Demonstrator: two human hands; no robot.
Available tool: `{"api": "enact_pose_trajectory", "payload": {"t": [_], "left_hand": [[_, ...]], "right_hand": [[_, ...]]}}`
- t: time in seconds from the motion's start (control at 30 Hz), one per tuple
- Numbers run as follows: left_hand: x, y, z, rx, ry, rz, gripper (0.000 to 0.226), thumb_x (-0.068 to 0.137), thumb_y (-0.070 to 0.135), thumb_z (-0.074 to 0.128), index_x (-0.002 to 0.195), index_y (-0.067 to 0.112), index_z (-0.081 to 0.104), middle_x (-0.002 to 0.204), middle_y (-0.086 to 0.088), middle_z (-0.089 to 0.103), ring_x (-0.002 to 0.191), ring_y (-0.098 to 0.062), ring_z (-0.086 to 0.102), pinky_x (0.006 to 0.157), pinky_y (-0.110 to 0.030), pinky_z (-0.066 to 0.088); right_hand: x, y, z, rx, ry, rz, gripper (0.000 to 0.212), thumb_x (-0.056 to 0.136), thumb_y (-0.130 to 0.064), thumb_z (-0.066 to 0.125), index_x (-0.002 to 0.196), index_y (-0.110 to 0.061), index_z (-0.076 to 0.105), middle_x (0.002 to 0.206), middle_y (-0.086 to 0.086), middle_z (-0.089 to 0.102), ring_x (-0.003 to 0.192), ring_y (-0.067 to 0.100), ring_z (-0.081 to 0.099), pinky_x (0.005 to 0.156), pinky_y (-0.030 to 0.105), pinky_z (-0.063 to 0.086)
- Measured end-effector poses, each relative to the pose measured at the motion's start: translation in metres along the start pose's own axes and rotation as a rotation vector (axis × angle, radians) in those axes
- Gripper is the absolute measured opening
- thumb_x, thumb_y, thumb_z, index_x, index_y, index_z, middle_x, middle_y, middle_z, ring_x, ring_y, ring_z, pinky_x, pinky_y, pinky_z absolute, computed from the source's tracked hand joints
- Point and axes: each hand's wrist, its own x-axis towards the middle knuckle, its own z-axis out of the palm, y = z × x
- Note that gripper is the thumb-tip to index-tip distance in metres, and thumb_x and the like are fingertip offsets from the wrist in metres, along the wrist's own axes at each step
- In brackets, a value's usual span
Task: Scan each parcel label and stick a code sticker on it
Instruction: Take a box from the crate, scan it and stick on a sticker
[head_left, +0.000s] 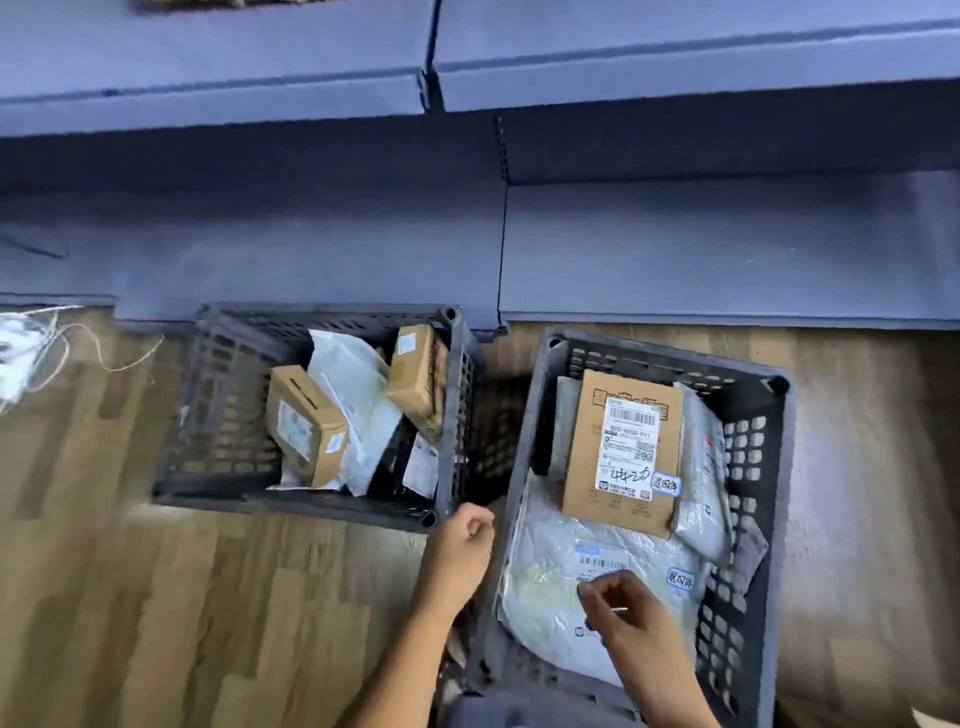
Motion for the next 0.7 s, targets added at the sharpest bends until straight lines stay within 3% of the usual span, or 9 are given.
{"api": "enact_pose_trajectory", "payload": {"t": [0.17, 0.37, 0.47, 0.57, 0.7], "left_hand": [[0.016, -0.028, -0.06, 0.265, 0.108, -0.007, 0.012, 0.093, 0.018, 0.047, 0.097, 0.023, 0.057, 0.102, -0.002, 0.068, 0.096, -0.023, 0.062, 0.081, -0.035, 0.051], [0.05, -0.04, -0.13, 0.593, 0.158, 0.087, 0.017, 0.094, 0.025, 0.042, 0.105, 0.021, 0.055, 0.106, 0.0, 0.064, 0.094, -0.023, 0.062, 0.066, -0.029, 0.042], [0.07, -0.053, -0.165, 0.741, 0.124, 0.149, 0.02, 0.094, 0.025, 0.041, 0.107, 0.019, 0.055, 0.11, -0.003, 0.062, 0.098, -0.025, 0.061, 0.075, -0.033, 0.048], [0.09, -0.065, -0.19, 0.779, 0.066, 0.137, 0.021, 0.094, 0.025, 0.044, 0.111, 0.018, 0.055, 0.114, -0.004, 0.061, 0.103, -0.025, 0.06, 0.081, -0.033, 0.047], [0.11, -0.077, -0.204, 0.776, 0.006, 0.175, 0.025, 0.095, 0.024, 0.042, 0.116, 0.015, 0.053, 0.115, -0.007, 0.06, 0.105, -0.025, 0.058, 0.082, -0.034, 0.048]], "right_hand": [[0.001, -0.039, 0.046, -0.141, -0.035, -0.062, 0.015, 0.087, -0.021, 0.065, 0.077, -0.011, 0.06, 0.071, -0.003, 0.065, 0.076, 0.02, 0.063, 0.059, 0.024, 0.04], [0.018, -0.063, 0.134, -0.249, -0.004, -0.055, 0.026, 0.082, -0.036, 0.07, 0.084, -0.012, 0.058, 0.079, 0.002, 0.065, 0.072, 0.018, 0.06, 0.06, 0.02, 0.041], [0.03, -0.074, 0.185, -0.342, -0.002, -0.049, 0.025, 0.081, -0.036, 0.071, 0.087, -0.016, 0.057, 0.08, 0.0, 0.064, 0.072, 0.012, 0.06, 0.061, 0.021, 0.044], [0.058, -0.083, 0.227, -0.433, 0.009, -0.103, 0.032, 0.081, -0.036, 0.071, 0.101, -0.017, 0.055, 0.099, 0.0, 0.06, 0.087, 0.014, 0.06, 0.077, 0.029, 0.05], [0.111, -0.113, 0.267, -0.566, 0.119, -0.238, 0.052, 0.082, -0.029, 0.07, 0.126, -0.012, 0.048, 0.12, 0.01, 0.047, 0.1, 0.02, 0.047, 0.084, 0.023, 0.038]]}}
